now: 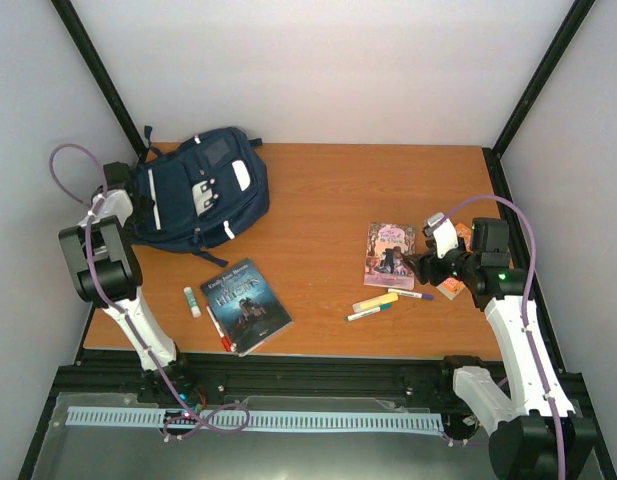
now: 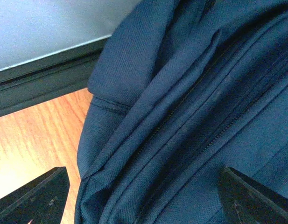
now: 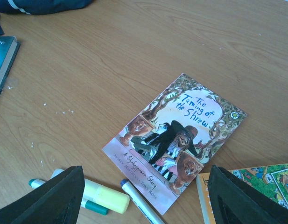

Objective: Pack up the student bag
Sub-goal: Adjust the student bag at the center of the board, then adjust the book at the center of the board.

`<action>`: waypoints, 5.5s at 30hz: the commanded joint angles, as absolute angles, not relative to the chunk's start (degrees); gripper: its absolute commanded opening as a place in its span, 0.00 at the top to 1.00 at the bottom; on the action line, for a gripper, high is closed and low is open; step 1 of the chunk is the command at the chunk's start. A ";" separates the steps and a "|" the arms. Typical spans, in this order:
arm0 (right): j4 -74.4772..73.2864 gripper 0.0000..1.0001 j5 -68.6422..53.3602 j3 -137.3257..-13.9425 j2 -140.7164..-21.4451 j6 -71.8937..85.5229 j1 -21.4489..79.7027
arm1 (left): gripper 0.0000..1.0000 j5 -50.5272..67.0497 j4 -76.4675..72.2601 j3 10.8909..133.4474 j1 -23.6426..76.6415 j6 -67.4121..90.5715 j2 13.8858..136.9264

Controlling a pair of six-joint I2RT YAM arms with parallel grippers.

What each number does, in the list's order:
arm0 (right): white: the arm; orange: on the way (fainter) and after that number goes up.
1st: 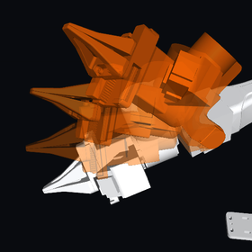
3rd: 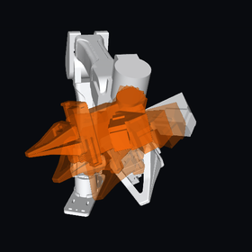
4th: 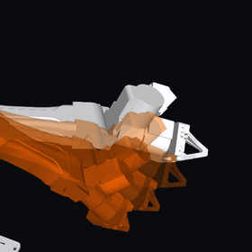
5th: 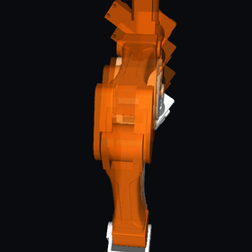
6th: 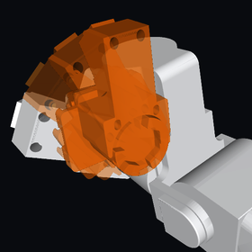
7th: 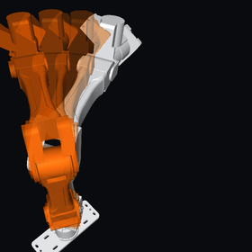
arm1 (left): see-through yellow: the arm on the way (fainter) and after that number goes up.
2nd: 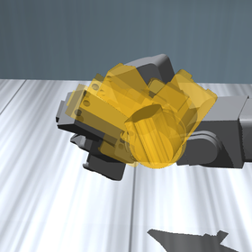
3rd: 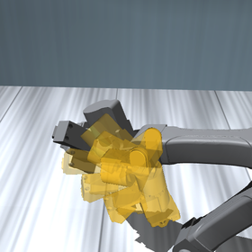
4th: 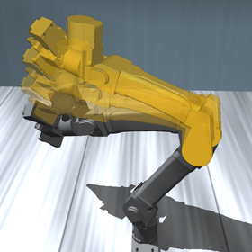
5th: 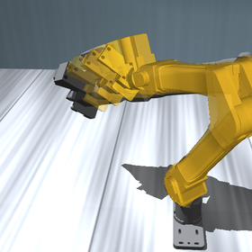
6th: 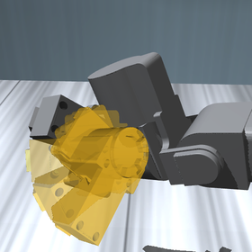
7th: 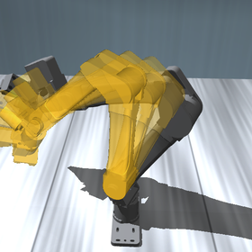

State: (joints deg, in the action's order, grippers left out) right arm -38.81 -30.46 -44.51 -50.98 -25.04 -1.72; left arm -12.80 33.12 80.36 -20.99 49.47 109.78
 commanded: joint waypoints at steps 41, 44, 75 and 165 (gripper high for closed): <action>-38.76 0.26 -30.79 -43.98 -51.40 -25.88 -1.31 | 0.99 0.24 23.99 75.89 20.30 68.46 95.99; -38.76 0.25 -30.61 -44.00 -51.41 -25.92 -1.30 | 0.99 -0.70 24.45 80.22 25.61 69.59 99.05; -39.88 0.26 -33.41 -44.21 -58.92 -30.94 -0.70 | 0.15 5.51 23.01 61.67 28.95 37.03 80.99; -37.70 0.68 -7.66 -62.33 -100.18 -27.51 4.57 | 0.21 26.48 4.93 70.05 42.70 40.61 108.70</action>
